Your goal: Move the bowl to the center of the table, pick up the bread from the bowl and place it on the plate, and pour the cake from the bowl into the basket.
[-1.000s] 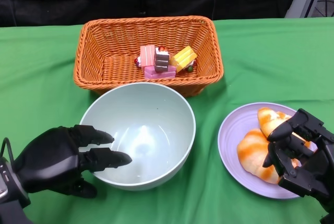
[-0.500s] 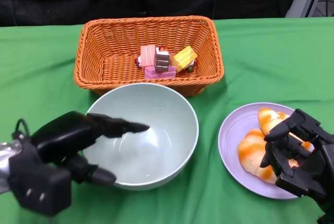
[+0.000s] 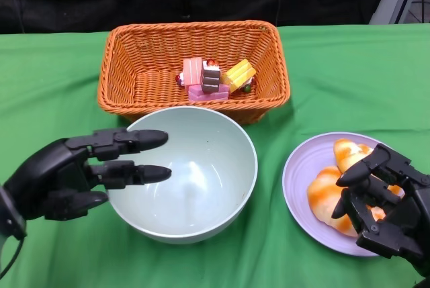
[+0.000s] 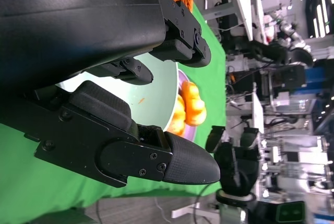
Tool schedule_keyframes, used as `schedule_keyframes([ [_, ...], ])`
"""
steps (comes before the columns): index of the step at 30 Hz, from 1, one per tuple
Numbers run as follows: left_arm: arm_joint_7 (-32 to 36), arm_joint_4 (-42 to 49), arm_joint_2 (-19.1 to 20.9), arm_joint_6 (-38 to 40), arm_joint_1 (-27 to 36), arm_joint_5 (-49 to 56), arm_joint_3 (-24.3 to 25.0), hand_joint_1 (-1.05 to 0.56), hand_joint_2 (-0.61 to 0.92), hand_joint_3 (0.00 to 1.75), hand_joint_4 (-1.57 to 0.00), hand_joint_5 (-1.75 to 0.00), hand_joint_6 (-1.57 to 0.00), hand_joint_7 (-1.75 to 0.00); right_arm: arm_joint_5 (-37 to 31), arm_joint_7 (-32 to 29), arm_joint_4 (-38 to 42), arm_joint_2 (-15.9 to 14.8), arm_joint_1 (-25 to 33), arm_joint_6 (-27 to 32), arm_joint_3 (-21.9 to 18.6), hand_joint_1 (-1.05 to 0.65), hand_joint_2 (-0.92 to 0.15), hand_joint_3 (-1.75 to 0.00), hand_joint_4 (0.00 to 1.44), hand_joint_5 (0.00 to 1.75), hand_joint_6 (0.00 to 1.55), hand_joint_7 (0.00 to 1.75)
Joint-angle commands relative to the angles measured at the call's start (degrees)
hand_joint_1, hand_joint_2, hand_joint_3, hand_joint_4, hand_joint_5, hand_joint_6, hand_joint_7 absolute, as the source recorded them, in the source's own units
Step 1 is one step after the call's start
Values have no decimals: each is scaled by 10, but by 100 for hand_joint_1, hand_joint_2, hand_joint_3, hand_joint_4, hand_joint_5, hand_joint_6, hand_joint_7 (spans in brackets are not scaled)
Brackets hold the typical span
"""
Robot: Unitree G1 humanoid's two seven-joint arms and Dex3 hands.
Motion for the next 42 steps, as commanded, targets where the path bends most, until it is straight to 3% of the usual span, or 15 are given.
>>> schedule_keyframes([
  [1, 78, -57, -63, -21, 80, -9, 66, -65, 88, 20, -72, -13, -60, -8, 35, 36, -45, -20, 24, 11, 13, 3, -58, -106, 61, 156, 58, 127],
  [2, 113, -76, -83, -29, 105, -6, 84, -49, 89, 11, -90, -21, -81, -8, 44, 47, -57, -24, 30, 18, 17, 1, -49, -113, 61, 154, 57, 124],
  [3, 135, -90, -96, -31, 119, 1, 96, -43, 89, 7, -97, -23, -89, -8, 50, 52, -65, -27, 34, 23, 19, 1, -47, -116, 61, 154, 56, 122],
  [7, 176, -119, -120, -2, 132, 20, 116, -29, 92, 9, -105, -34, -104, -7, 40, 57, -62, -37, 26, 25, 16, -3, -44, -119, 60, 156, 57, 125],
  [11, 201, -130, -132, -1, 139, 44, 128, -26, 92, 10, -105, -39, -107, -6, 36, 56, -65, -44, 19, 34, 18, -4, -44, -118, 60, 157, 57, 128],
  [12, 215, -130, -137, -9, 141, 57, 131, -19, 92, 21, -96, -78, -112, -23, 33, 55, -68, -47, 15, 41, 20, -3, -45, -118, 60, 161, 57, 135],
  [14, 231, -132, -144, -16, 144, 73, 136, -15, 92, 27, -84, -112, -97, -65, 31, 54, -73, -49, 11, 49, 22, -2, -45, -118, 60, 164, 57, 141],
  [17, 238, -127, -148, -29, 146, 91, 141, -14, 92, 28, -81, -119, -92, -78, 30, 53, -70, -48, 11, 49, 23, -2, -45, -118, 60, 165, 56, 143],
  [19, 249, -106, -149, -67, 147, 115, 150, -14, 91, 33, -77, -131, -83, -99, 29, 55, -66, -43, 23, 37, 27, -1, -47, -117, 61, 170, 54, 148],
  [25, 261, -70, -151, -104, 139, 137, 162, -16, 90, 37, -71, -148, -75, -121, 28, 51, -102, -48, 67, 31, 31, -2, -46, -120, 61, 173, 52, 151],
  [33, 265, -62, -150, -89, 128, 120, 180, -17, 91, 34, -73, -147, -78, -114, 41, 34, -156, -46, 126, 44, 19, -1, -47, -122, 60, 175, 48, 160],
  [42, 287, -47, -148, -128, 124, 141, 195, -18, 92, 34, -74, -149, -78, -116, 33, 17, -184, -43, 161, 44, 23, 7, -44, -132, 58, 175, 46, 162],
])
